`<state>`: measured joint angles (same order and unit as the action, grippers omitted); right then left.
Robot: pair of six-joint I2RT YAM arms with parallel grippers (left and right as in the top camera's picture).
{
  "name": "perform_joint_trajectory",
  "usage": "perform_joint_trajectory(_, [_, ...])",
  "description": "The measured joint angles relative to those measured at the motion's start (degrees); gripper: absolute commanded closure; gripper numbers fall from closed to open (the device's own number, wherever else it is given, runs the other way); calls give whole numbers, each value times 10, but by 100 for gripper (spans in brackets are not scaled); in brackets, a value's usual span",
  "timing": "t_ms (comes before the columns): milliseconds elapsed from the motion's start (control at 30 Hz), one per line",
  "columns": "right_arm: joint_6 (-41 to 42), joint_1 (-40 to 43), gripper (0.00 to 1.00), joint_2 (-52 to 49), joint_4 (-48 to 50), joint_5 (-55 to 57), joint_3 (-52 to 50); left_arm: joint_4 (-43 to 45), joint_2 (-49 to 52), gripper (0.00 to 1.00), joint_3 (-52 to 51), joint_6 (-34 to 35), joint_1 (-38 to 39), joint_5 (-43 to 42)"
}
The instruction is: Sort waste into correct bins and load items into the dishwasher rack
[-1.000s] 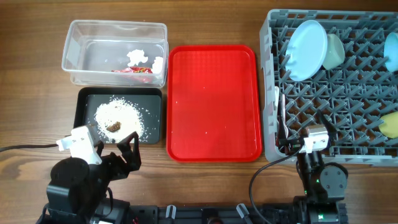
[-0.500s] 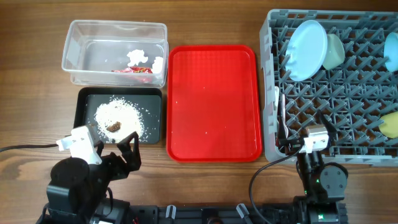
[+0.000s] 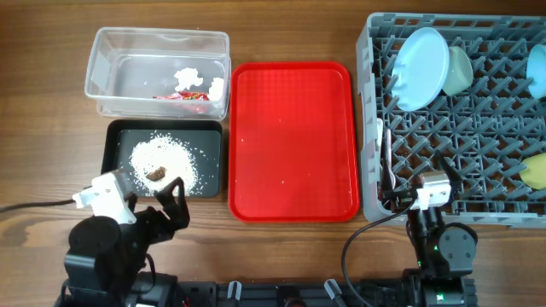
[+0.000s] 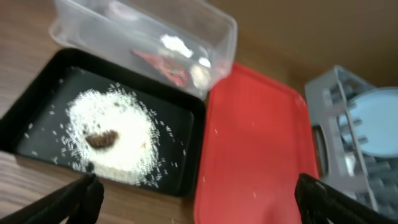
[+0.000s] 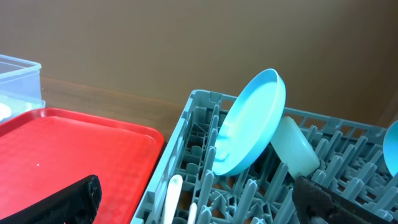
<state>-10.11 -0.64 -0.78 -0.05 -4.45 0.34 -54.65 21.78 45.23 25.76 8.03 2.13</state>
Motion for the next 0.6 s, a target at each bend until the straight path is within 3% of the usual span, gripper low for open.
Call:
perform_joint_trajectory(133, [0, 0, 0, 0, 0, 0, 0, 89, -50, 0, -95, 0, -36, 3])
perform_joint_trajectory(500, [0, 0, 0, 0, 0, 0, 0, 467, -208, 0, -396, 3, -54, 13])
perform_joint_trajectory(600, [0, 0, 0, 0, 0, 0, 0, 503, -210, 0, -426, 2, -55, 15])
